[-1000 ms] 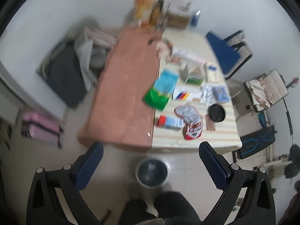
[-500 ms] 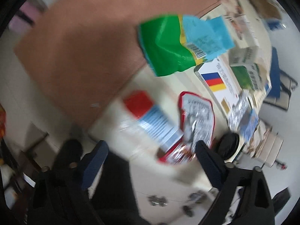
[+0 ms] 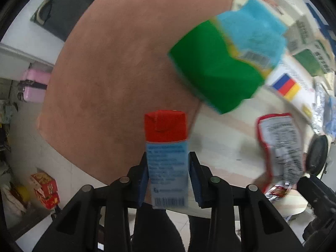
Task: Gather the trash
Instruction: 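Grasp the red-capped milk carton with the left gripper while the right gripper grasps the red-white snack wrapper, then carry both items to the white bin and release them inside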
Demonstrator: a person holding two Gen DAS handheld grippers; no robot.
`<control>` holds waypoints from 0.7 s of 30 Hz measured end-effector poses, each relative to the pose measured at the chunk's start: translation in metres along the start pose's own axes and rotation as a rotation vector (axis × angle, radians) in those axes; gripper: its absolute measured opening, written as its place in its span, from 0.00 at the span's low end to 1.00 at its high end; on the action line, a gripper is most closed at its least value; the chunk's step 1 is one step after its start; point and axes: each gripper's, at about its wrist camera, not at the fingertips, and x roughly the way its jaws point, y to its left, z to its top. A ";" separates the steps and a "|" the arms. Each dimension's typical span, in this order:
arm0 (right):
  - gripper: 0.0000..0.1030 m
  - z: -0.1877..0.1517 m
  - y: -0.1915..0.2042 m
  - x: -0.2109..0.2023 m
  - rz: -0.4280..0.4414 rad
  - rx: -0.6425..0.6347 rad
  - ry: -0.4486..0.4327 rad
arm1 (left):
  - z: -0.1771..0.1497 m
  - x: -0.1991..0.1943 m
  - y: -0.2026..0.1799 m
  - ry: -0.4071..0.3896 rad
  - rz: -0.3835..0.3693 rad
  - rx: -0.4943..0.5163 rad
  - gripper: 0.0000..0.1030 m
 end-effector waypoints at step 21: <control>0.16 -0.077 0.041 -0.013 -0.045 0.081 -0.246 | -0.047 -0.080 0.049 -0.276 -0.047 0.267 0.26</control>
